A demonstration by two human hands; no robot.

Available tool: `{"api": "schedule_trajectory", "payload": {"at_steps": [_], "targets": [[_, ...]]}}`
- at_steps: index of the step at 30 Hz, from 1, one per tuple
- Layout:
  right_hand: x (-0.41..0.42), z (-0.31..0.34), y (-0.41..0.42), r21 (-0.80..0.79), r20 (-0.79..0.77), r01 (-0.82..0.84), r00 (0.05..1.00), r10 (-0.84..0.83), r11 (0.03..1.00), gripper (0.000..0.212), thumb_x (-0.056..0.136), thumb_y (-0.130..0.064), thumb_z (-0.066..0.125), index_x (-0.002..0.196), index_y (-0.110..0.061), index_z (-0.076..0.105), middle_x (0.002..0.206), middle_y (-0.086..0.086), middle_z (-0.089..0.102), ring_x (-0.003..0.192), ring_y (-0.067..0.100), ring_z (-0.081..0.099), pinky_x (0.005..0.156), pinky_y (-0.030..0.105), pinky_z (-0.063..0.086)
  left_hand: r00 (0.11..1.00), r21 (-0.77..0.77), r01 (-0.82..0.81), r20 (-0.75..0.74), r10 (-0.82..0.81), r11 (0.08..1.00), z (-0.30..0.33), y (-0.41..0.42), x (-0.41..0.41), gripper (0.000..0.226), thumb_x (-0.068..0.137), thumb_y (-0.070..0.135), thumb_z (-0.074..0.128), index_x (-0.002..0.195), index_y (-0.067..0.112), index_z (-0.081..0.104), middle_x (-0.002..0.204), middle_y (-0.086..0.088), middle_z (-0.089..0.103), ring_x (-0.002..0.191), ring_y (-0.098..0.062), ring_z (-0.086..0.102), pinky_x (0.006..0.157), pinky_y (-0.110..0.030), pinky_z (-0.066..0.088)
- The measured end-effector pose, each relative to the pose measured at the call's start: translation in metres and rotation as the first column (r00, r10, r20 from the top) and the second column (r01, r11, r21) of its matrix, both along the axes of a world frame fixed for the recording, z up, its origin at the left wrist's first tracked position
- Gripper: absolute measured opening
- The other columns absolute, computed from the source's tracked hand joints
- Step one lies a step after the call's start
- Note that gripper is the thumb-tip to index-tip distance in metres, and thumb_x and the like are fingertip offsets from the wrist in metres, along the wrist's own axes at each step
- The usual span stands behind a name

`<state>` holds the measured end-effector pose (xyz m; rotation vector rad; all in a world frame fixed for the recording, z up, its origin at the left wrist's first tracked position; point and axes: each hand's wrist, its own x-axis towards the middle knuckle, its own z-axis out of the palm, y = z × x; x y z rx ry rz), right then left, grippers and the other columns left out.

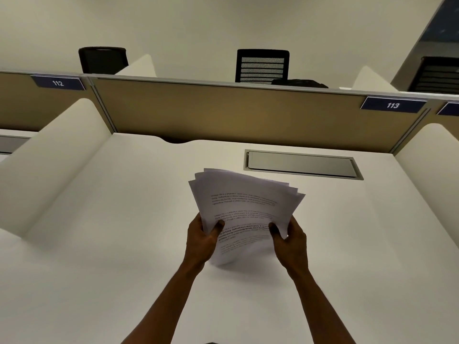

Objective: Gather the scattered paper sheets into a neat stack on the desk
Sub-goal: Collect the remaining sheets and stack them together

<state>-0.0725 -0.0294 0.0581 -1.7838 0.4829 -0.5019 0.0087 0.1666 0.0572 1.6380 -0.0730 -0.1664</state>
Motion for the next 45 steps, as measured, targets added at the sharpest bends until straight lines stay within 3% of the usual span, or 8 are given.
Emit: {"api": "schedule_trajectory", "payload": {"at_steps": [5,8,13,18,23,26,34,45], "targets": [[0.0,0.008,0.002,0.044,0.032,0.001,0.999,-0.002,0.999,0.028,0.095,-0.013,0.057,0.116,-0.031,0.056,0.102,-0.015,0.065,0.094,0.005,0.064,0.071,0.011,0.054,1.0,0.006,-0.014,-0.003,0.014,1.0,-0.004,-0.003,0.002,0.025,0.089,0.018,0.07,0.114,0.019,0.066,0.108,0.0,0.073,0.098,-0.025,0.071,0.083,-0.047,0.062],[0.001,0.007,0.0,0.057,0.046,0.004,0.999,-0.007,0.998,0.03,0.094,-0.019,0.059,0.122,-0.028,0.057,0.107,-0.009,0.066,0.097,0.01,0.065,0.079,0.02,0.056,1.0,-0.019,-0.006,0.022,0.007,1.0,0.003,-0.003,0.005,0.03,0.082,0.027,0.07,0.111,0.024,0.067,0.105,0.003,0.073,0.096,-0.023,0.071,0.079,-0.04,0.062],[0.003,0.0,0.003,0.029,-0.017,-0.009,1.0,0.01,1.0,0.032,0.093,-0.014,0.062,0.12,-0.03,0.053,0.104,-0.015,0.062,0.093,0.0,0.061,0.08,0.015,0.051,1.0,0.011,0.005,-0.027,-0.005,1.0,-0.008,-0.003,0.006,0.035,0.086,0.019,0.073,0.12,0.019,0.063,0.113,0.002,0.071,0.103,-0.022,0.068,0.085,-0.044,0.061],[0.004,-0.001,0.002,0.0,0.007,-0.004,1.0,0.004,1.0,0.021,0.096,-0.011,0.055,0.112,-0.025,0.057,0.099,-0.013,0.066,0.093,0.009,0.065,0.067,0.012,0.053,0.999,-0.001,-0.022,-0.033,0.022,1.0,-0.01,-0.002,0.005,0.028,0.09,0.012,0.069,0.117,0.017,0.065,0.112,-0.001,0.072,0.101,-0.023,0.07,0.083,-0.044,0.062],[0.002,-0.015,0.011,0.067,-0.02,-0.003,1.0,0.005,0.998,0.038,0.092,-0.014,0.063,0.123,-0.032,0.053,0.109,-0.015,0.063,0.098,0.003,0.062,0.078,0.01,0.05,0.998,0.0,-0.034,-0.052,0.034,0.999,-0.018,-0.003,0.001,0.035,0.087,0.013,0.073,0.12,0.018,0.064,0.114,-0.001,0.071,0.104,-0.022,0.067,0.083,-0.038,0.061],[0.003,-0.018,0.014,0.112,-0.017,0.028,1.0,-0.026,0.993,0.039,0.093,-0.009,0.06,0.109,-0.044,0.052,0.104,-0.017,0.063,0.097,0.006,0.062,0.077,0.014,0.05,0.996,0.01,-0.04,-0.077,0.04,0.999,-0.021,-0.004,0.0,0.028,0.088,0.011,0.072,0.114,0.022,0.066,0.11,-0.001,0.073,0.102,-0.024,0.069,0.079,-0.034,0.061],[0.004,-0.027,0.019,0.163,-0.025,0.065,0.998,-0.062,0.984,0.042,0.09,-0.01,0.066,0.113,-0.041,0.051,0.106,-0.016,0.063,0.099,0.003,0.06,0.081,0.017,0.05,0.995,0.033,-0.028,-0.092,0.031,0.999,-0.026,-0.005,-0.003,0.038,0.087,0.014,0.073,0.124,0.016,0.063,0.115,-0.002,0.071,0.105,-0.022,0.067,0.087,-0.042,0.061],[0.008,-0.036,0.01,-0.126,-0.069,0.047,0.996,-0.057,0.991,0.016,0.09,-0.009,0.063,0.102,-0.019,0.059,0.089,-0.01,0.065,0.079,0.009,0.065,0.062,0.01,0.05,0.996,0.109,0.013,-0.085,-0.004,0.994,-0.037,0.003,-0.001,0.035,0.083,0.028,0.073,0.116,0.028,0.063,0.112,0.0,0.073,0.102,-0.023,0.07,0.084,-0.046,0.061]]}}
